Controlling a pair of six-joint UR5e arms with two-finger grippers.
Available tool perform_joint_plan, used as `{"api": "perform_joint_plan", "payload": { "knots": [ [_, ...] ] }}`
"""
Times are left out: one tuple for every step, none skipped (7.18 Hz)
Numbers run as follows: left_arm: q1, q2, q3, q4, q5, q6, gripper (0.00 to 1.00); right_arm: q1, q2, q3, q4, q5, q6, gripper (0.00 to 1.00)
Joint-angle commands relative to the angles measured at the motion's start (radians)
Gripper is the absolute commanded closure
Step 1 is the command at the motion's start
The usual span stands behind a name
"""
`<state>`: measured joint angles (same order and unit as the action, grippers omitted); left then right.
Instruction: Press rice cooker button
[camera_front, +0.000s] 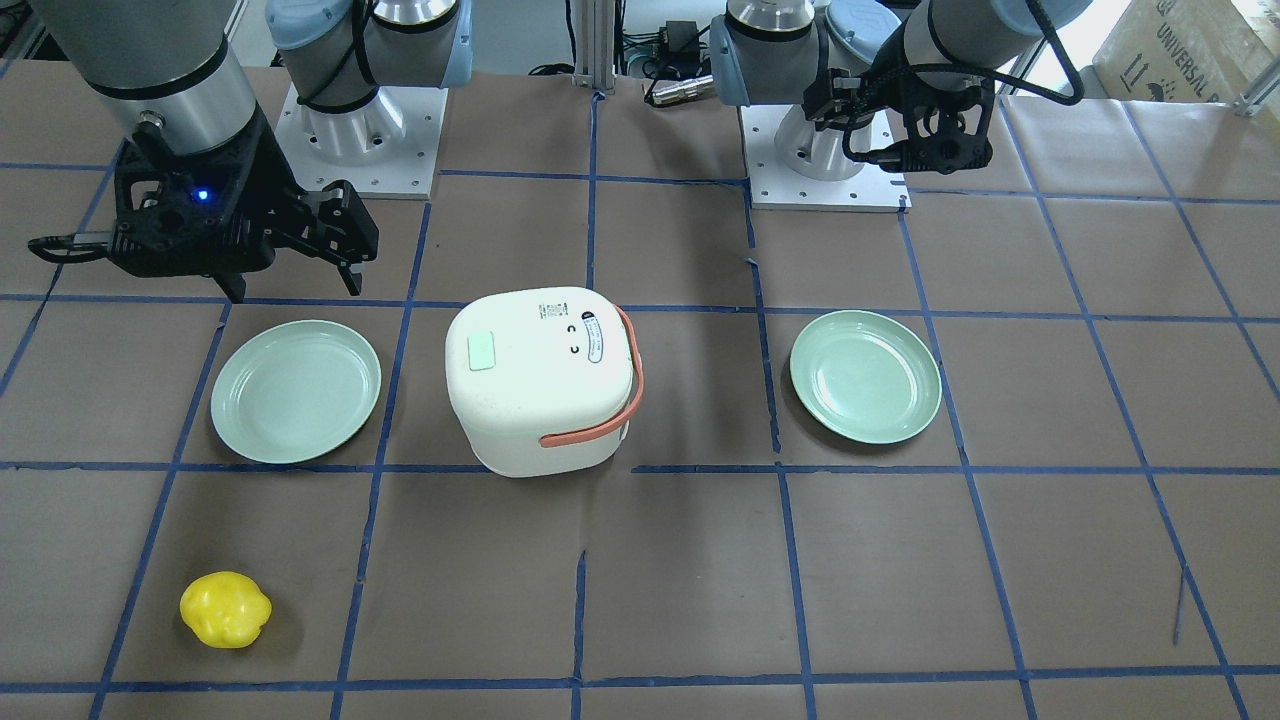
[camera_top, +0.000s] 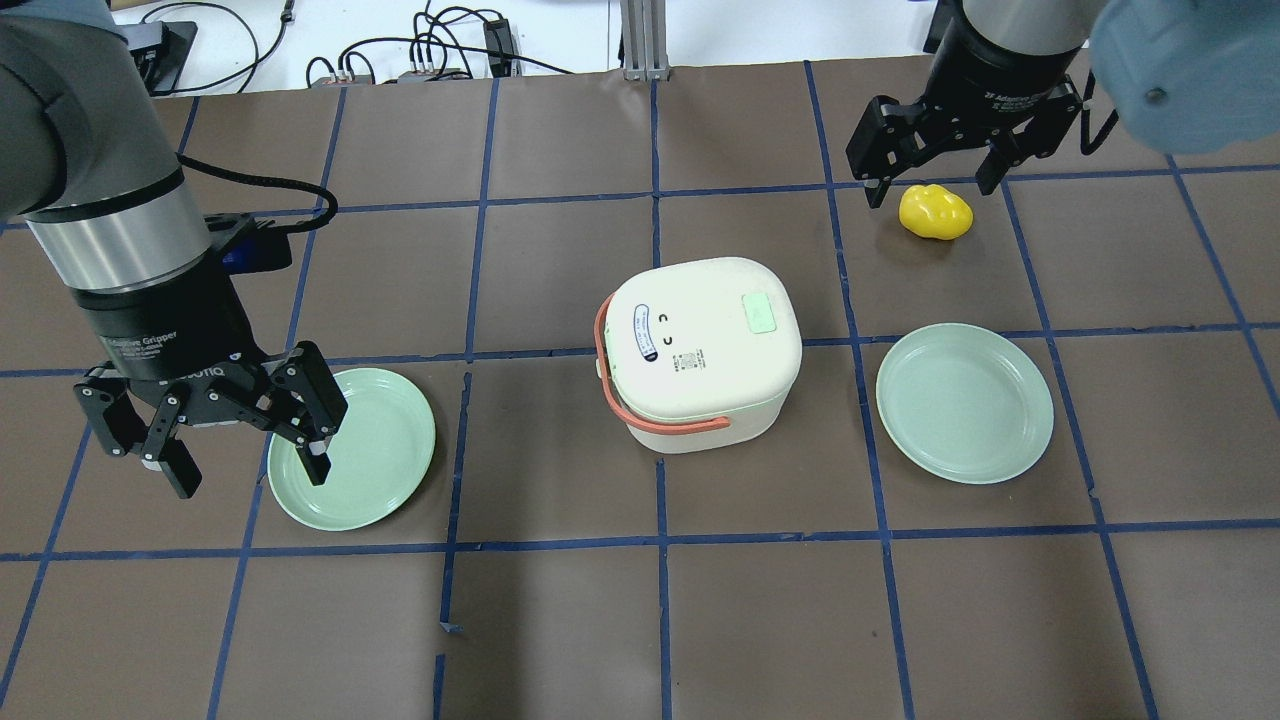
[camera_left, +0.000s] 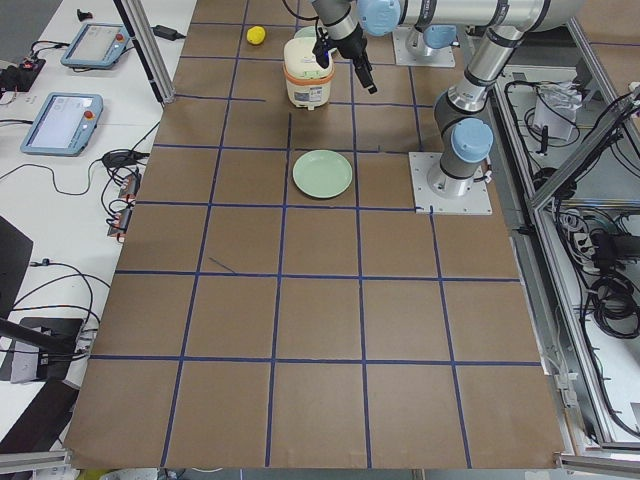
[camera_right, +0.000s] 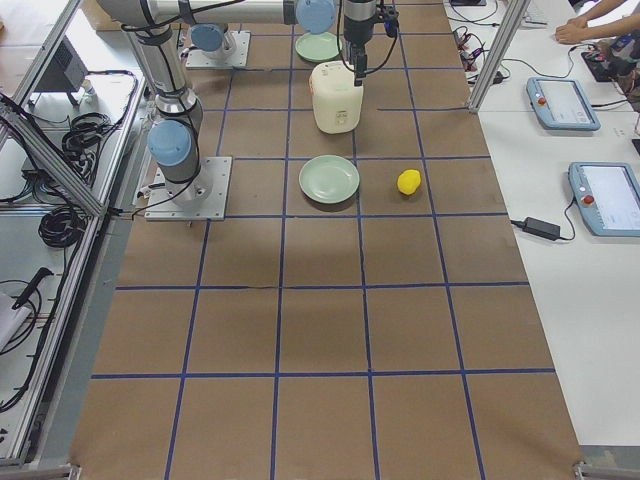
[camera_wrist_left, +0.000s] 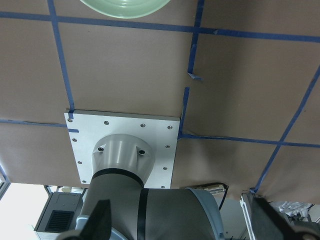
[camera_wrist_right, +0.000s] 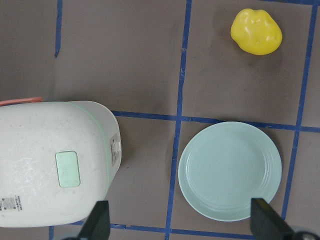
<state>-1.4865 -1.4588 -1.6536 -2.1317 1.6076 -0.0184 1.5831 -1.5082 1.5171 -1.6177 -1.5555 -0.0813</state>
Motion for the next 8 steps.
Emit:
{"api": "perform_joint_plan", "payload": {
  "knots": [
    [0.000,0.000,0.000,0.000,0.000,0.000,0.00,0.000,0.000,-0.001,0.001,0.000,0.000,0.01],
    [0.000,0.000,0.000,0.001,0.000,0.000,0.00,0.000,0.000,0.000,0.001,0.000,0.000,0.00],
    [0.000,0.000,0.000,0.000,0.000,0.000,0.00,0.000,0.002,-0.003,-0.001,0.000,0.000,0.00],
    [0.000,0.000,0.000,0.000,0.000,0.000,0.00,0.000,0.003,0.000,-0.001,0.002,-0.002,0.00],
    [0.000,0.000,0.000,0.000,0.000,0.000,0.00,0.000,0.006,0.000,-0.001,0.002,-0.005,0.00],
    [0.000,0.000,0.000,0.000,0.000,0.000,0.00,0.000,0.006,0.002,0.001,0.008,-0.002,0.06],
    [0.000,0.000,0.000,0.000,0.000,0.000,0.00,0.000,0.006,0.002,0.022,0.012,0.011,0.53],
    [0.000,0.000,0.000,0.000,0.000,0.000,0.00,0.000,0.008,0.003,0.041,0.026,0.011,0.94]
  ]
}}
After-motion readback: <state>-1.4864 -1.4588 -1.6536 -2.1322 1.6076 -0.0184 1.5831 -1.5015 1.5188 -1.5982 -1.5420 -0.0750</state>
